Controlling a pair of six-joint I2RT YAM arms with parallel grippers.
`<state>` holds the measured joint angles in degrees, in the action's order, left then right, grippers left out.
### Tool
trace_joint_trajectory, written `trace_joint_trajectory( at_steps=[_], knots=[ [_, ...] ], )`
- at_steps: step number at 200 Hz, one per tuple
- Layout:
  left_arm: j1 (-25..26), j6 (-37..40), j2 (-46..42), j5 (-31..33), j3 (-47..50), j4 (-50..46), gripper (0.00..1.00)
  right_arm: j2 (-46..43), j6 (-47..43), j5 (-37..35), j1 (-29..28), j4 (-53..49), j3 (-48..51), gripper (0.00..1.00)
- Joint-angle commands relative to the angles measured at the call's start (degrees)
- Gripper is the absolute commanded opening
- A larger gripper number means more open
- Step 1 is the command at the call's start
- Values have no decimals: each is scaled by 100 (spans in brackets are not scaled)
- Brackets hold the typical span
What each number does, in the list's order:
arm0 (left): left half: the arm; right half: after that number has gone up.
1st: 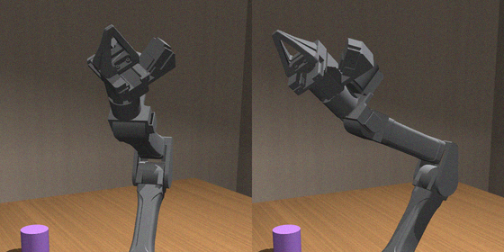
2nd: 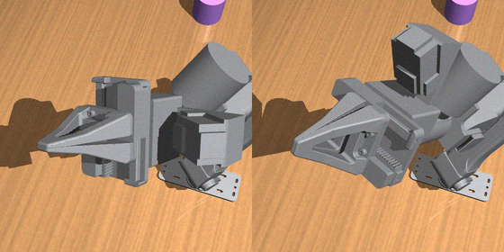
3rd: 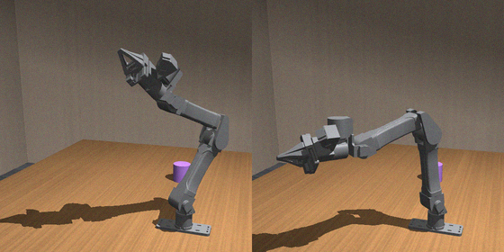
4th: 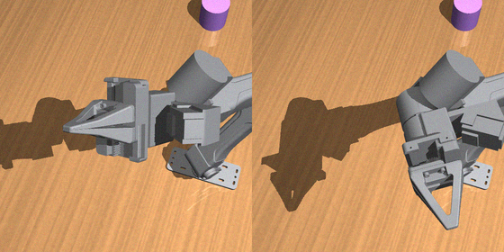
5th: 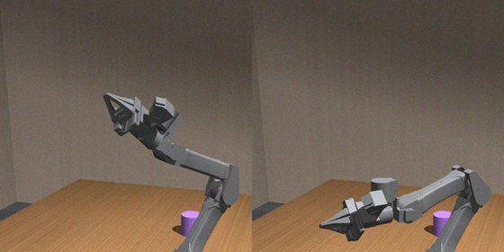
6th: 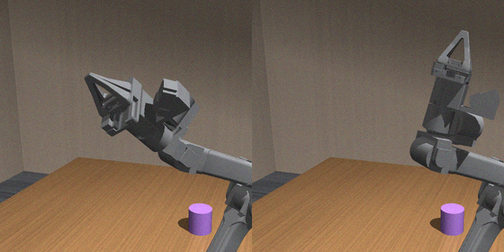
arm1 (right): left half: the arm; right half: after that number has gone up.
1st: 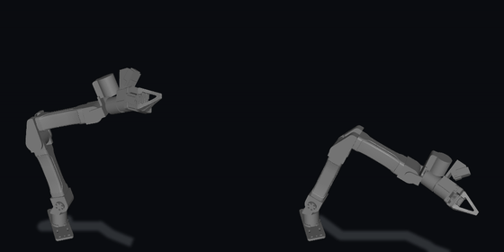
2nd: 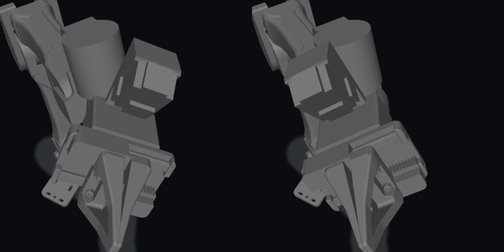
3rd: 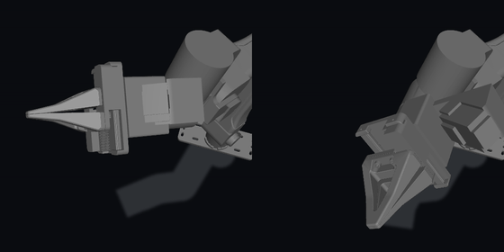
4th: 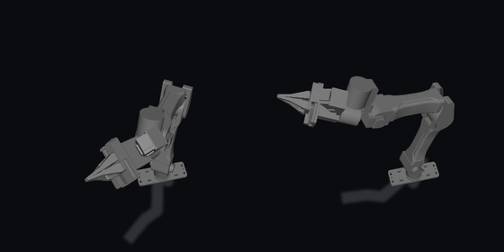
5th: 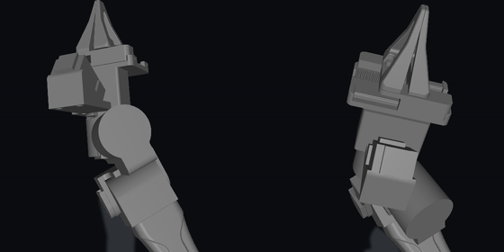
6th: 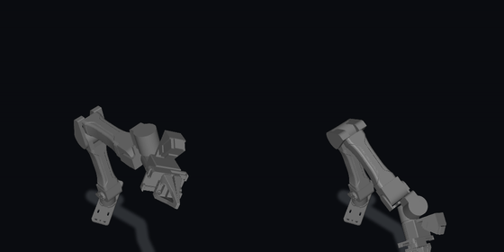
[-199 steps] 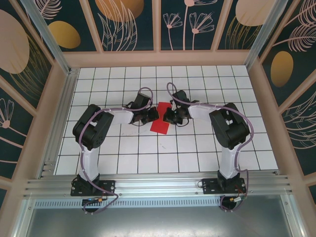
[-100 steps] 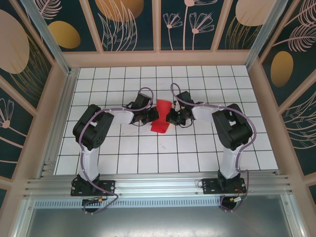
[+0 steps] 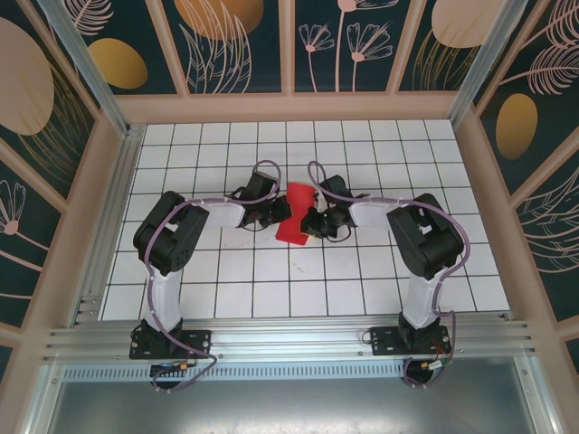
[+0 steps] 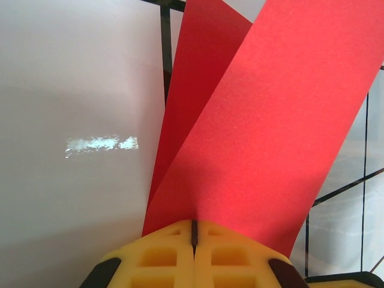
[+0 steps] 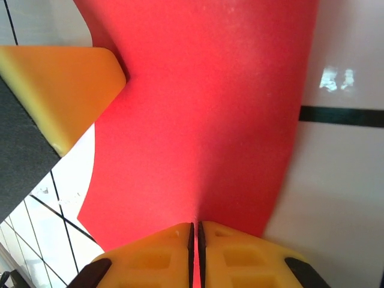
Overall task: Fold a paper plane with a square sheet of paper (pick it up from the middle)
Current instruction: First fold in half a square sheet of paper at the center of the table.
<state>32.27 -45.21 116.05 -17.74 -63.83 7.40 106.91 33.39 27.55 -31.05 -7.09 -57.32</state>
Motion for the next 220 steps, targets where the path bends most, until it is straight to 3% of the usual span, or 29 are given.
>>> trace_joint_trajectory(
  at_steps=[1,64,102,134,187,220],
  knots=[
    [-37,72,440,533,310,-652,0,-370,173,328,-250,201,262,15],
    [-36,109,442,526,301,-661,0,-147,285,-73,-332,-6,682,14],
    [-37,108,442,505,279,-670,0,-669,193,24,-327,-21,494,14],
    [-37,133,449,499,240,-686,0,-305,255,178,-329,-45,672,14],
    [-37,200,427,486,239,-722,0,-465,124,29,-215,-282,270,13],
    [-30,248,417,483,249,-731,0,-682,107,-438,18,-134,-97,15]
  ],
)
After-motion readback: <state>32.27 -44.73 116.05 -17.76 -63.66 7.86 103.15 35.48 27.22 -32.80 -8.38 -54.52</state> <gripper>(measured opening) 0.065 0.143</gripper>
